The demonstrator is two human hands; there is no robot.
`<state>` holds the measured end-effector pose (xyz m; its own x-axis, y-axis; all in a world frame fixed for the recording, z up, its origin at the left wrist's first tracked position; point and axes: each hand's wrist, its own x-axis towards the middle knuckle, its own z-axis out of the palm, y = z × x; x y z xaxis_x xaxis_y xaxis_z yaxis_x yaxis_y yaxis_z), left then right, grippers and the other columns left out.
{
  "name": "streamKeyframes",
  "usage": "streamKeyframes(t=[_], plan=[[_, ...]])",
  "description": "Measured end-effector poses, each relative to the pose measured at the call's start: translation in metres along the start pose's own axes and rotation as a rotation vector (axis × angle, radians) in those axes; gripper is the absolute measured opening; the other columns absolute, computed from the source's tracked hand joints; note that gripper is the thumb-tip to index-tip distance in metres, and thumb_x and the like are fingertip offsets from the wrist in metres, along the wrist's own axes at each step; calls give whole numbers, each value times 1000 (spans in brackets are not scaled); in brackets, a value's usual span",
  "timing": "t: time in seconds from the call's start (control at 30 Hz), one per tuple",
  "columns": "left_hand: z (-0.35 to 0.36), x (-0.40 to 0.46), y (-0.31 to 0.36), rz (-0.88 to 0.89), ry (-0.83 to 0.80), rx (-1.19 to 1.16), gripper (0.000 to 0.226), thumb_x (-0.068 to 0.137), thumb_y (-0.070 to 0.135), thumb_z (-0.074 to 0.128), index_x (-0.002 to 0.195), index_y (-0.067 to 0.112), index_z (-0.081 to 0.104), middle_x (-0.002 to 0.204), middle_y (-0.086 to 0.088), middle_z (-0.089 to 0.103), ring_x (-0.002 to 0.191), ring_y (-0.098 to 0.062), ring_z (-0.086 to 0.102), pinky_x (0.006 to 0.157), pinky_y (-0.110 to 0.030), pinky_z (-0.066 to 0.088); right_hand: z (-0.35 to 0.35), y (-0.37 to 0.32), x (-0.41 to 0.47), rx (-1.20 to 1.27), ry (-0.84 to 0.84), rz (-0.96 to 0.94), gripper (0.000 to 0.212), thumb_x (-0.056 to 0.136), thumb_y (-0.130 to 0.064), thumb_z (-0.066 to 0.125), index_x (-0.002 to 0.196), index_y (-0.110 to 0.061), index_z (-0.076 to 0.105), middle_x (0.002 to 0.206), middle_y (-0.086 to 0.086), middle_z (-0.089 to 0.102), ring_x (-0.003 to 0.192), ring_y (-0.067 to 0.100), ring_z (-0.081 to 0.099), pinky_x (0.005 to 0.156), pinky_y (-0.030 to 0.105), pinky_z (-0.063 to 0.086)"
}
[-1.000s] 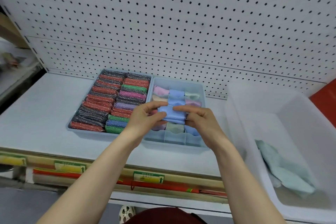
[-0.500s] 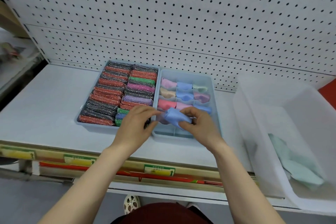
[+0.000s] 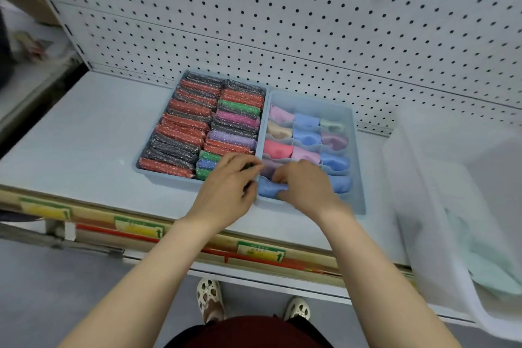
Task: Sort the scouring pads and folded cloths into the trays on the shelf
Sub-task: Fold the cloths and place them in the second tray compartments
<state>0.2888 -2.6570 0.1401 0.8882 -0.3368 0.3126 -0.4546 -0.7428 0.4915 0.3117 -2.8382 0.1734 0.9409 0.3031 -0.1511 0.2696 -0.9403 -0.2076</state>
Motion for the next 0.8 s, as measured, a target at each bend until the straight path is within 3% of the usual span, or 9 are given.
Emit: streamKeyframes(t=[0.1,0.2,0.33,0.43,0.53,0.7,0.73,0.8], plan=[[1,1,0,-8,1,5,33,84,10,60,116,6,68,120,-3,62,114,-21,46,96,-28,41,-5,-1,3,-48,8,-29,14,81,-35,67,90,-25,71,85,-1,64,92,25,55,59,29,36],[0,1,3,-38,9,5,34,84,12,57,116,8,69,119,-1,62,114,-21,47,95,-28,42,3,-7,7,-45,32,-32,12,79,-36,70,76,-24,68,71,0,50,83,26,54,49,28,20],[1,-2,6,-46,11,17,35,84,11,54,115,8,69,117,-2,62,112,-22,48,93,-29,42,11,-6,10,-44,5,-83,14,82,-34,68,73,-23,68,70,2,49,82,28,56,58,29,27],[3,0,7,-61,45,60,29,85,4,60,112,9,70,112,-3,64,108,-23,49,91,-34,45,-2,5,-5,174,13,-90,19,86,-31,67,71,-19,68,65,-1,57,71,20,53,58,33,36],[9,11,17,-66,68,93,28,85,3,64,109,13,73,105,-2,68,102,-26,52,90,-32,41,-28,38,-34,438,191,66,10,88,-26,68,86,-21,77,75,-5,70,71,13,60,70,31,48],[38,50,71,23,16,8,30,86,4,64,112,17,72,109,-1,68,107,-25,57,92,-31,39,-71,149,-100,457,593,442,9,88,-22,66,89,-23,75,81,-7,74,72,13,66,71,28,50],[45,59,85,41,1,-18,30,86,4,64,112,18,72,111,-1,68,108,-24,58,92,-31,39,-77,176,-112,410,559,554,9,88,-23,65,92,-24,74,86,-6,74,78,15,67,73,29,51],[59,75,112,70,-29,-73,29,87,5,63,111,19,72,113,0,68,110,-23,59,92,-30,39,-81,223,-130,279,266,755,23,87,-32,68,109,-26,68,107,-1,71,100,22,65,83,30,49]])
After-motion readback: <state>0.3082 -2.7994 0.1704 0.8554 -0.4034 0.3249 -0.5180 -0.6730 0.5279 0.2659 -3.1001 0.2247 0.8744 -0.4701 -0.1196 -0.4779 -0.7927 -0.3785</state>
